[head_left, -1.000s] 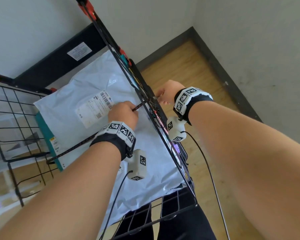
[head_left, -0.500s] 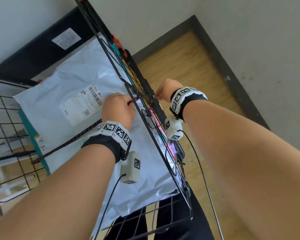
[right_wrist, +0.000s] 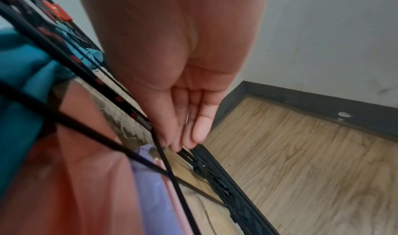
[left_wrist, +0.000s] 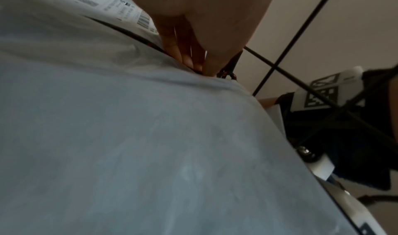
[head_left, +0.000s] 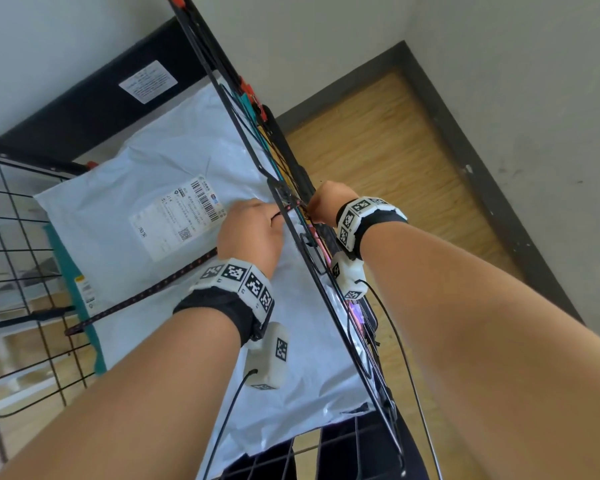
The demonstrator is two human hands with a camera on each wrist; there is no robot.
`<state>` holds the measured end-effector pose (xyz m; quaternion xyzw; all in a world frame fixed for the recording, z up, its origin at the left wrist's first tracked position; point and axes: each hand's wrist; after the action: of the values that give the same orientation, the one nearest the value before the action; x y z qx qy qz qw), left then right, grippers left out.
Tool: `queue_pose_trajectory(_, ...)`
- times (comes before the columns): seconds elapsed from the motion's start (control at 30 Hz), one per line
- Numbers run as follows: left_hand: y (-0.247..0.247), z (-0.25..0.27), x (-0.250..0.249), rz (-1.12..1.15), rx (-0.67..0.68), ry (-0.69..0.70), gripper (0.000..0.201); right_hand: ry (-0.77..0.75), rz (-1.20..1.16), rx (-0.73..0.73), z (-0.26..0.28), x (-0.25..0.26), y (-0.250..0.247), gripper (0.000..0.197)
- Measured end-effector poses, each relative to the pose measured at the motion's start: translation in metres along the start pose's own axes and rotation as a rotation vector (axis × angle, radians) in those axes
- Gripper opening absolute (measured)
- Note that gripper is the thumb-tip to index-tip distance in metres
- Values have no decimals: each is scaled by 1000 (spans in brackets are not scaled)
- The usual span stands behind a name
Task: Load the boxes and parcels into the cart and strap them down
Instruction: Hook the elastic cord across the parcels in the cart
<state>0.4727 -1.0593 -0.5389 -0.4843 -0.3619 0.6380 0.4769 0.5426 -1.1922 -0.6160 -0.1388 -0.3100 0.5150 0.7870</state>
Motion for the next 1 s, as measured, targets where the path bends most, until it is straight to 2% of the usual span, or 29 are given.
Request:
queue_pose_trajectory(0.1,-3,4,0,38,-14,18,22,-1,-1,28,2,1,2,26)
queue_pose_trajectory(0.23,-8,12,3,21,-47,34,24,-23,-49,64,7,-1,0,14)
queue_pose_trajectory(0.43,-20,22,6,-10,-25,33,26,-44,5,107,24,-1,-18,21)
queue_pose_trajectory(0.53,-26,25,6,-19,13,6,26,-93,33,44,38,-2,-33,35)
queue_pose_trajectory(0.63,-35,31,14,-32,27,-45,26,-93,34,3,54,-1,-48,39)
queue_pose_trajectory(0.87,-59,47,38,21,54,-148,25,-64,-137,-161,95,13,-84,31)
queue_pose_trajectory(1.0,-69,54,48,-73,141,-178,28,-69,-182,-240,124,32,-99,27)
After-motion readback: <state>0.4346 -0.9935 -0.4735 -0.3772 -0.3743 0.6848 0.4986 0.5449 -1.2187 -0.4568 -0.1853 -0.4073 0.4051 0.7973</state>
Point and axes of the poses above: each hand's wrist, its own z-axis away from the middle knuckle, its own y-axis out of the palm, x = y × z, and after that the axes turned 1 degree about y, right-handed
